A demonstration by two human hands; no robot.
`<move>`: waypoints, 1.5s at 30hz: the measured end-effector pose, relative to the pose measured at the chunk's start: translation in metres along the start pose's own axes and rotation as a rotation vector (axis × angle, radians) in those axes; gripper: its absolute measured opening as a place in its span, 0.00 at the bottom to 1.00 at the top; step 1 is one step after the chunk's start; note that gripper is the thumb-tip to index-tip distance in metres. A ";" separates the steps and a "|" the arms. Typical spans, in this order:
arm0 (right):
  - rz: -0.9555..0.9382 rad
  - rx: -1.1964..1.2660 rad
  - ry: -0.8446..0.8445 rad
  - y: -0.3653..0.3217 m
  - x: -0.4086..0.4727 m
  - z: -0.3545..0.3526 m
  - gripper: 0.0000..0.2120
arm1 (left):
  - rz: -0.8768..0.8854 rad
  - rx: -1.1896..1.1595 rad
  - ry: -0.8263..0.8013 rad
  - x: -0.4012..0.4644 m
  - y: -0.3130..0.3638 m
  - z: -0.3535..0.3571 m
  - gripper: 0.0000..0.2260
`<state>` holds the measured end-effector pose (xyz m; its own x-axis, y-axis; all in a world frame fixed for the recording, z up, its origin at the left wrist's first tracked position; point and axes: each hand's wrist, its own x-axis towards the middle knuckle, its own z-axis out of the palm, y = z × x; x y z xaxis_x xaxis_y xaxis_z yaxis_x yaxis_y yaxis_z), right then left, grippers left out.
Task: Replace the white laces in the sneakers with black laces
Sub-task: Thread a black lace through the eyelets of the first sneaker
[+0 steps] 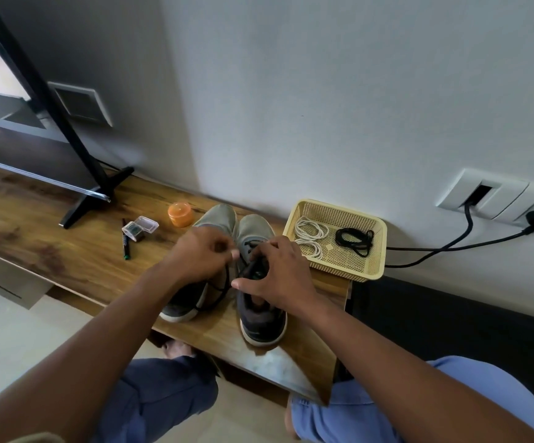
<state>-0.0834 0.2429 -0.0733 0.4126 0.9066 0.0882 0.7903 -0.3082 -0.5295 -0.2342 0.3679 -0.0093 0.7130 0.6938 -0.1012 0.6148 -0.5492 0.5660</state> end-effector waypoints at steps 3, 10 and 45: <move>0.004 0.021 -0.022 -0.001 0.001 -0.002 0.27 | -0.106 -0.210 0.278 0.002 -0.008 -0.015 0.08; 0.013 0.017 -0.059 -0.003 0.002 -0.004 0.27 | -0.370 0.141 0.545 -0.008 -0.034 -0.038 0.08; 0.140 0.192 -0.130 -0.002 -0.006 -0.010 0.37 | 0.006 0.158 -0.244 -0.014 -0.004 -0.028 0.08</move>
<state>-0.0829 0.2349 -0.0645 0.4407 0.8921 -0.1000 0.6240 -0.3846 -0.6803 -0.2564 0.3734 0.0124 0.7651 0.5681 -0.3032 0.6416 -0.6323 0.4343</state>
